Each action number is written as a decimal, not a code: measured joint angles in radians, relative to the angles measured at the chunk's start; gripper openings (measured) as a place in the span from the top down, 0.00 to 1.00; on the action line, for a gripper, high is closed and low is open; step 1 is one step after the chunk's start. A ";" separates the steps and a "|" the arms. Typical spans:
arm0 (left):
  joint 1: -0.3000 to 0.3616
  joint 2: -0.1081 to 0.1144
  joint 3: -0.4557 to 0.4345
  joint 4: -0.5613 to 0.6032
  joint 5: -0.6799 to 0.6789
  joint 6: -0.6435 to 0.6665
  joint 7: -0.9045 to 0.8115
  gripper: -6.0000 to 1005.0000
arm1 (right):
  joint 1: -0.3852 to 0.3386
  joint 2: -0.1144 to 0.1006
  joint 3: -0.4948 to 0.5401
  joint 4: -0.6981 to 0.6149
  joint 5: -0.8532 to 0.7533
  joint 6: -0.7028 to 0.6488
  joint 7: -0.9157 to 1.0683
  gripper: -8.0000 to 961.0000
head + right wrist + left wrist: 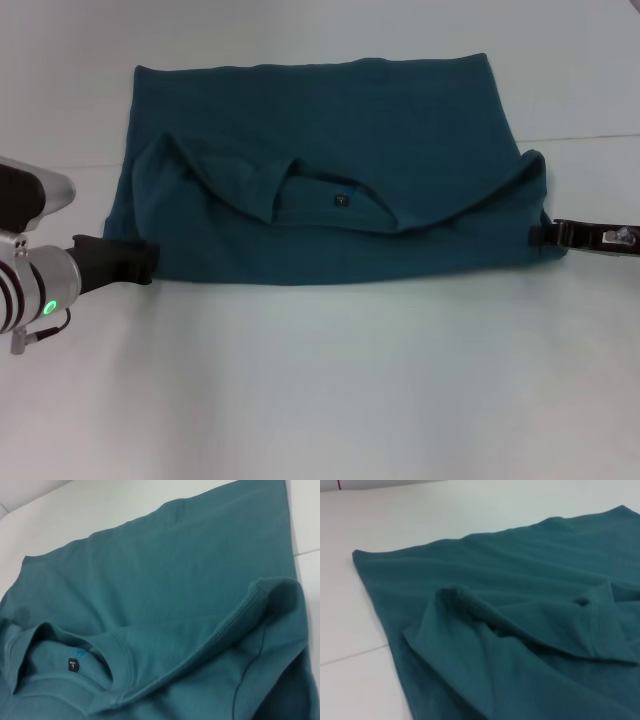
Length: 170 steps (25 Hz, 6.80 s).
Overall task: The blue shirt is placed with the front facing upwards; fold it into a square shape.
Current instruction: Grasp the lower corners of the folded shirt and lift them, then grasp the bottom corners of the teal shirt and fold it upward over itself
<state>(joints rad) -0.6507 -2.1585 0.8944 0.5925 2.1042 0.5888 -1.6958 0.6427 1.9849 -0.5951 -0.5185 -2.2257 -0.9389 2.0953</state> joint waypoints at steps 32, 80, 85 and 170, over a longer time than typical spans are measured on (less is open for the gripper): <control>0.088 0.005 -0.078 0.117 0.023 0.226 -0.030 0.99 | -0.047 -0.002 0.017 -0.011 0.038 -0.108 -0.087 0.95; 0.129 0.030 -0.162 0.244 0.171 0.464 -0.211 0.46 | -0.172 -0.009 0.028 -0.075 0.065 -0.259 -0.131 0.96; 0.129 0.031 -0.159 0.237 0.183 0.455 -0.206 0.33 | -0.174 -0.011 0.028 -0.073 0.066 -0.259 -0.131 0.96; 0.156 0.022 -0.108 0.327 0.276 0.671 -0.166 1.00 | -0.192 -0.015 0.038 -0.077 0.068 -0.308 -0.177 0.95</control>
<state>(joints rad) -0.4951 -2.1361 0.7868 0.9192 2.3806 1.2593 -1.8616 0.4507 1.9701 -0.5573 -0.5956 -2.1578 -1.2471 1.9186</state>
